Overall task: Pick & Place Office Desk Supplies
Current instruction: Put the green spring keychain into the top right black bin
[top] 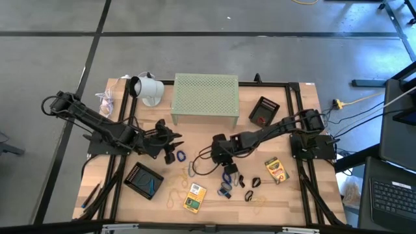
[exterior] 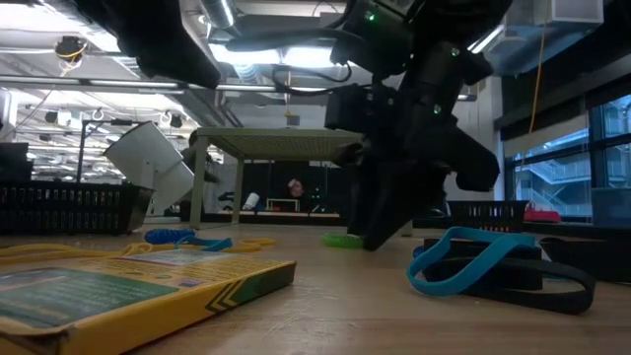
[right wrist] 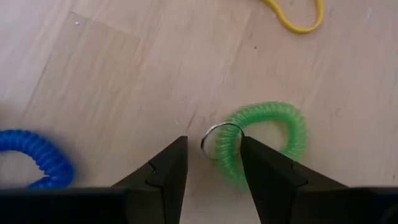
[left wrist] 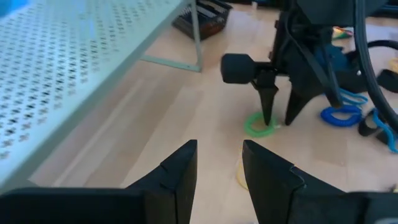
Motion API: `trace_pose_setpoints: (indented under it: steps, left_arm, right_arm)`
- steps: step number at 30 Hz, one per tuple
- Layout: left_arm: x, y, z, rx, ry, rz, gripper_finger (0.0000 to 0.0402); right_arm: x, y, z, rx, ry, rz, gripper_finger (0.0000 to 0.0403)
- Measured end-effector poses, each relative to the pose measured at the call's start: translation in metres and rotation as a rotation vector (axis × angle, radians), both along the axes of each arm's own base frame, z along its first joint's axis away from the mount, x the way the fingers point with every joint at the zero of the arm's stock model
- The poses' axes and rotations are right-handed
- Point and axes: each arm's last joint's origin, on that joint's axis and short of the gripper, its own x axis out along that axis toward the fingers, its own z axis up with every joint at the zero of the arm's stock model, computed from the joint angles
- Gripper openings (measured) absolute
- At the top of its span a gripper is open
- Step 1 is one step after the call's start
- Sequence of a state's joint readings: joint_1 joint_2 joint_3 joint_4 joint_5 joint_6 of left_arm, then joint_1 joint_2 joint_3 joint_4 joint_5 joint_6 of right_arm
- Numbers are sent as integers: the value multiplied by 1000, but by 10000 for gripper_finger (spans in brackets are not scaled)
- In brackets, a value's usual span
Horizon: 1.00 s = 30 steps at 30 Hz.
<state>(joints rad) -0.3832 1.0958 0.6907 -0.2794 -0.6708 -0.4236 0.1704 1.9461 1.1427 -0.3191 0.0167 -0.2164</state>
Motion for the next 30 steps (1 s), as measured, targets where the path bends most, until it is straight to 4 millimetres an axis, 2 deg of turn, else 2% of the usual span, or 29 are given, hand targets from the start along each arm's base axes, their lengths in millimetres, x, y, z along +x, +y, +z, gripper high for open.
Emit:
trace_pose_setpoints:
  steps: [6,10,16,20,23,30]
  left_arm:
    - [0,1,1,27,-11,35,123]
    - [0,1,0,27,-10,34,123]
    - [-1,1,0,29,-4,33,123]
    - [-1,1,0,27,-3,30,123]
    - [-1,1,0,25,-2,28,123]
    - [-1,1,0,24,0,26,123]
  right_arm:
    - [0,-1,0,34,8,-64,142]
    - [0,-1,0,45,9,-97,104]
    - [0,-3,0,49,7,-142,19]
    - [-6,-8,5,52,51,-175,14]
    - [-14,-13,21,53,72,-186,15]
    - [-40,-17,93,89,-73,-147,9]
